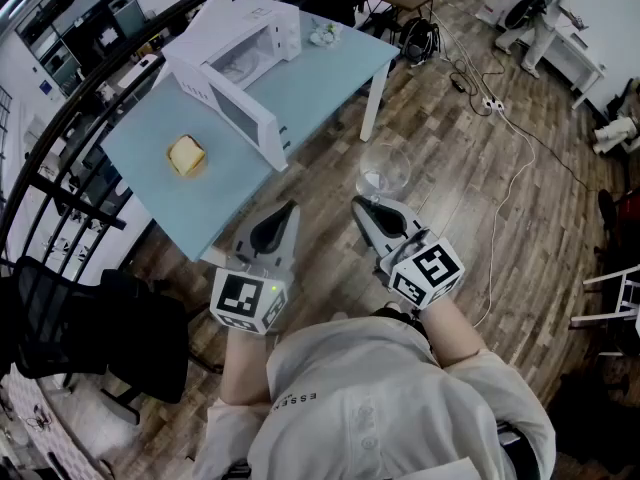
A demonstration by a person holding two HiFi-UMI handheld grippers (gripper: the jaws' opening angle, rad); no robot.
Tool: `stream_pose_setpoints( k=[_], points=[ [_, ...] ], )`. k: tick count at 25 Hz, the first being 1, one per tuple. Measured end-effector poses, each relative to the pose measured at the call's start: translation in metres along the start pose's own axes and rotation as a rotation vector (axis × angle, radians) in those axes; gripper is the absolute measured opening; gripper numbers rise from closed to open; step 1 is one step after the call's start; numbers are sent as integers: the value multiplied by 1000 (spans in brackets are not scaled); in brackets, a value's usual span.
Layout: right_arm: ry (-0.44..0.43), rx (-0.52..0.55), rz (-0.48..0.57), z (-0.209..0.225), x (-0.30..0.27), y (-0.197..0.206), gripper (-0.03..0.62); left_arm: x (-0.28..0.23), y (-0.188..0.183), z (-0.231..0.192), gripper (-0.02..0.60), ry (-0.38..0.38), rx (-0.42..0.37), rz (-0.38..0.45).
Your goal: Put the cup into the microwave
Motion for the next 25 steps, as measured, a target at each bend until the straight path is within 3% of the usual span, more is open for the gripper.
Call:
stream_pose_setpoints(
  k=[10,18,25],
  points=[
    [1,-24,-14,13,-11,8,20,-15,3,-8,2,4,1,6],
    [-37,-50,-34,47,-29,16,20,-46,16,-19,2,-19,14,-10],
    [-120,-62,-43,115,-64,29,20,-100,30,-45,2,-127,16,-29]
  ],
)
Point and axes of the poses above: the fingertips, and each gripper's own axes: x backward along the fingers, z to its right, y out of its underside, the point moved 1 cm from there along x, backward along the fingers, and after that the axes turned 2 degrees about x, right-handed, at the moved point
